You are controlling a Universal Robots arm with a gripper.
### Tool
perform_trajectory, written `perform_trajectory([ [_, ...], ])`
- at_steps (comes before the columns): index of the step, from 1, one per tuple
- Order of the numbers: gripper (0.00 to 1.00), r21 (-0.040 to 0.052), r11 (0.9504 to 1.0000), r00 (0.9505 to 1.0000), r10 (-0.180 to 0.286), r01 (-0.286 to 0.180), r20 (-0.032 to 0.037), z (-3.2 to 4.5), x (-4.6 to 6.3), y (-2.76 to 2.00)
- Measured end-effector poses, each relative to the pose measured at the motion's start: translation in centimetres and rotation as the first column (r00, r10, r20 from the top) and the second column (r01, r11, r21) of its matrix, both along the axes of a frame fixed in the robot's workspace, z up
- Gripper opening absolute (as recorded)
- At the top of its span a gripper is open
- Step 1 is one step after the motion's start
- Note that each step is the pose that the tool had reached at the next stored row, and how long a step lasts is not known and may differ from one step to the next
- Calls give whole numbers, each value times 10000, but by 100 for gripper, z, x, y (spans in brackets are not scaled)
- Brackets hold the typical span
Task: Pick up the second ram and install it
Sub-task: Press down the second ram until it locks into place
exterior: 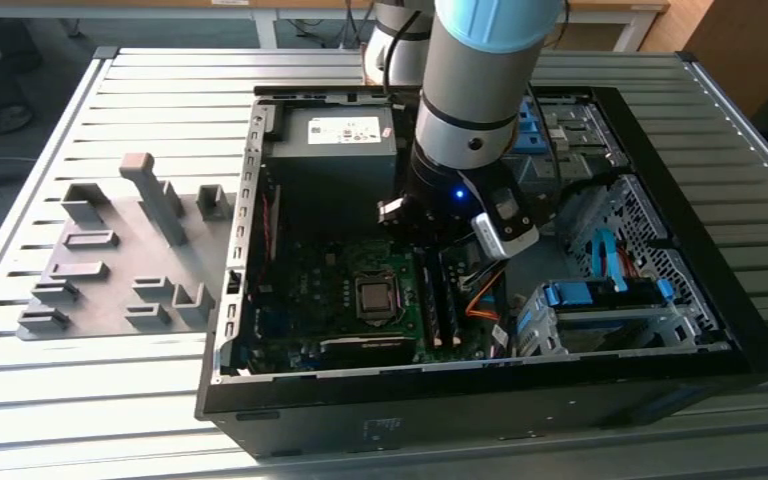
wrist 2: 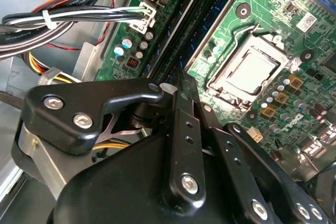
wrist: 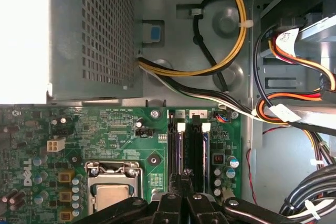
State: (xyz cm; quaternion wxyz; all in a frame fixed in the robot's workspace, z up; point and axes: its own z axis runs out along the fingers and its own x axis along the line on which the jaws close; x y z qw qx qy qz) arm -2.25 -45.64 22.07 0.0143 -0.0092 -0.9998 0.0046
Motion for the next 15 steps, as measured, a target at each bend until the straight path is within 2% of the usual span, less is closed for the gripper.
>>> perform_trajectory([
  [10, 11, 13, 10000, 10000, 1, -1, -58, -30, 0, 0],
  [12, 11, 28, 10000, 10000, 1, 0, -55, -18, 1, 1],
  [15, 11, 15, 10000, 10000, 0, 0, -60, 51, 0, 0],
])
